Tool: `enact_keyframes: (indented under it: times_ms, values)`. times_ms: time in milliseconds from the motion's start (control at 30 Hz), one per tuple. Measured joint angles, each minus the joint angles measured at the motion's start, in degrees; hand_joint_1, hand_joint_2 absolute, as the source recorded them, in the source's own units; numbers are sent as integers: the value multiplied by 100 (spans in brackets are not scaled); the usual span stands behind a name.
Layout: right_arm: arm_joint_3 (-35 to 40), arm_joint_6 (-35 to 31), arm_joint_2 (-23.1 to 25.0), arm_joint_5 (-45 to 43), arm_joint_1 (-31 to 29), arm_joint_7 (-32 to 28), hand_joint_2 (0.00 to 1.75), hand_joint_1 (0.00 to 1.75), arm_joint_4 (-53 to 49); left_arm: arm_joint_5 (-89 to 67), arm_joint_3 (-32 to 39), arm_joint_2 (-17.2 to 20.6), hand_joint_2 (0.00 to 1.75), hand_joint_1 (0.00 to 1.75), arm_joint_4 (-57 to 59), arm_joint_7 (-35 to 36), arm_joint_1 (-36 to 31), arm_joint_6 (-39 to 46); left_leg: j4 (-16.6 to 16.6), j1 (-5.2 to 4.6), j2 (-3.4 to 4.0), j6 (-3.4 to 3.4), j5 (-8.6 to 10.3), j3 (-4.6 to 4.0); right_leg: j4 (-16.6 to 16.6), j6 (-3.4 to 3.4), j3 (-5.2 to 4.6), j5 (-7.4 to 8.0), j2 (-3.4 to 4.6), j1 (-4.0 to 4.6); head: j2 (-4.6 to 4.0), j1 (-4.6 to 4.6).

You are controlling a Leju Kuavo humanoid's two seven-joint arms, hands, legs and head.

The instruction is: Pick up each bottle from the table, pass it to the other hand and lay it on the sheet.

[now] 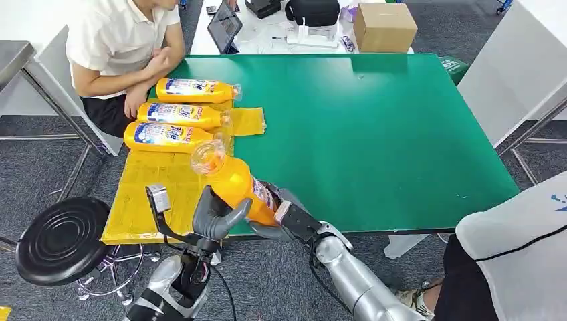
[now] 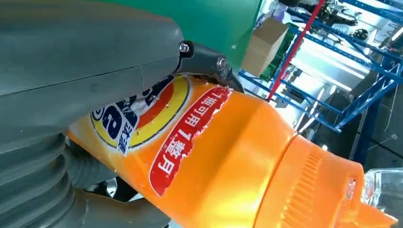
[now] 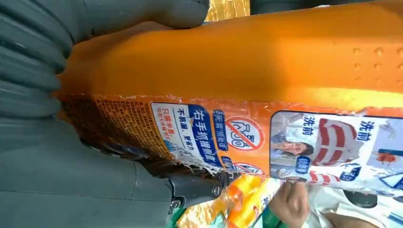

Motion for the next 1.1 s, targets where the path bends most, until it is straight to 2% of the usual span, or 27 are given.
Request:
enact_keyframes:
  times_ms: [133, 367, 400, 433, 467, 1100]
  values:
    - [4, 302, 24, -197, -6, 129, 175, 175, 2, -109, 15, 2, 175, 175, 46, -70, -6, -70, 0, -1, 0, 0, 0, -1, 0, 0, 0, 0, 0, -1, 0, 2]
    - [46, 437, 22, -271, -6, 323, 175, 175, -94, -247, 17, 20, 175, 175, 44, -151, 6, -166, 0, -1, 0, 0, 0, -2, -1, 0, 0, 0, 0, -1, 0, 2]
    - [46, 450, 22, -306, -5, 339, 175, 52, -98, -256, 17, 20, 175, 175, 44, -160, 6, -173, 0, -1, 0, 0, 0, -1, -1, 0, 0, 0, 0, -1, 0, 2]
    - [46, 470, 22, -372, -4, 363, 175, 0, -105, -273, 17, 24, 175, 175, 44, -181, 10, -197, 0, -1, 0, 0, 0, -1, -1, 0, 0, 0, 0, -1, 0, 2]
    - [46, 483, 22, -404, -4, 373, 0, 0, -105, -282, 17, 28, 175, 175, 37, -186, 15, -216, 0, -1, 0, 0, 0, -1, -1, 0, 0, 0, 0, -1, 0, 0]
    - [44, 489, 59, -608, 238, 334, 0, 0, -393, -256, 111, 96, 175, 175, -310, -210, 326, -249, 0, -1, 0, 0, 0, -2, -1, 0, -1, 0, 0, -1, 0, 2]
